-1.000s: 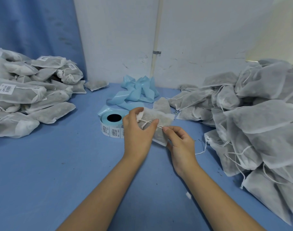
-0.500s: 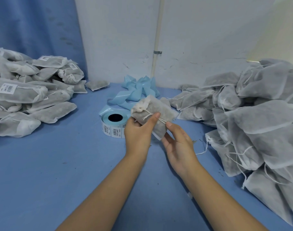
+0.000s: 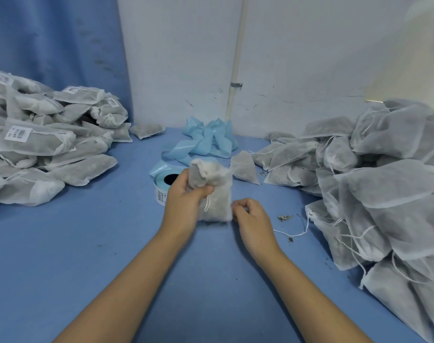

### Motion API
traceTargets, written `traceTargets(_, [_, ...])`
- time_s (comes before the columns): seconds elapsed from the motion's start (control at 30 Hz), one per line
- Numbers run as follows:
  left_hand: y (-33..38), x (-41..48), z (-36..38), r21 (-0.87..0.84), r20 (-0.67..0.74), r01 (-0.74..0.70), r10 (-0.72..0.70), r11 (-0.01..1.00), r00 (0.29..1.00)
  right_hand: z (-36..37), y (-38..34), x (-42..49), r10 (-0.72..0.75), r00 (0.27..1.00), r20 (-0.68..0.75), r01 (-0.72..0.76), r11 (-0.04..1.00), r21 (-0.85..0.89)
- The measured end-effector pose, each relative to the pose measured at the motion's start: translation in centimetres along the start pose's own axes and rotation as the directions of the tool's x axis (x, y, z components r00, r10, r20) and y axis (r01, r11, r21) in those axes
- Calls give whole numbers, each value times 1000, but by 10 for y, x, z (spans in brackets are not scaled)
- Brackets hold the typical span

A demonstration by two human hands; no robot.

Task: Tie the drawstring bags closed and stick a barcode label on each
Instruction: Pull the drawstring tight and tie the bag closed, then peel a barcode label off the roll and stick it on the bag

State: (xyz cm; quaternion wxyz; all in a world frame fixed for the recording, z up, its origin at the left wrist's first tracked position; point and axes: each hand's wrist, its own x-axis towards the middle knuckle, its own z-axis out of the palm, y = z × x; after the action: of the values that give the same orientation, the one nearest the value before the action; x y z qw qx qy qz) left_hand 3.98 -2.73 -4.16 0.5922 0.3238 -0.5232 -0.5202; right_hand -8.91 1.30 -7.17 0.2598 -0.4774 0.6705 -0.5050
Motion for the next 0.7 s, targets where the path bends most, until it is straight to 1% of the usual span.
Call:
traceTargets(0.07, [-4,-1,-12,147,70,0,-11,989,998,1,0,4,11,1000,5,-10,996,-92])
traceTargets(0.13, [-10,0,-18,300,104,-22,-10,954,995,1,-1,7,22,1000,-13,-24,993,-118])
traceTargets(0.23, [-20,4,-21,495,57,-33,6,868,998,2,-2,10,38,998,-42,-43,992,-119])
traceTargets(0.3, [-25,5,-22,567,56,-33,1,823,998,2,-1,11,36,997,-61,-43,993,-107])
traceTargets(0.33, [-25,5,-22,563,57,-25,-8,826,998,2,0,10,38,997,-60,-44,994,-98])
traceTargets(0.4, [-23,4,-24,495,60,11,-47,869,997,3,1,9,38,998,-55,-43,995,-87])
traceTargets(0.47, [-19,2,-24,404,117,41,-96,914,988,4,4,8,20,997,-76,-25,997,-74])
traceTargets(0.53, [-17,1,-24,338,200,48,-121,940,972,5,4,7,-35,993,-111,33,999,-21])
traceTargets(0.6, [-16,1,-23,297,260,32,-113,954,959,4,4,5,-108,986,-129,115,992,43])
traceTargets(0.7, [-15,-1,-19,243,324,33,-113,969,939,2,4,5,-173,980,-99,179,982,61])
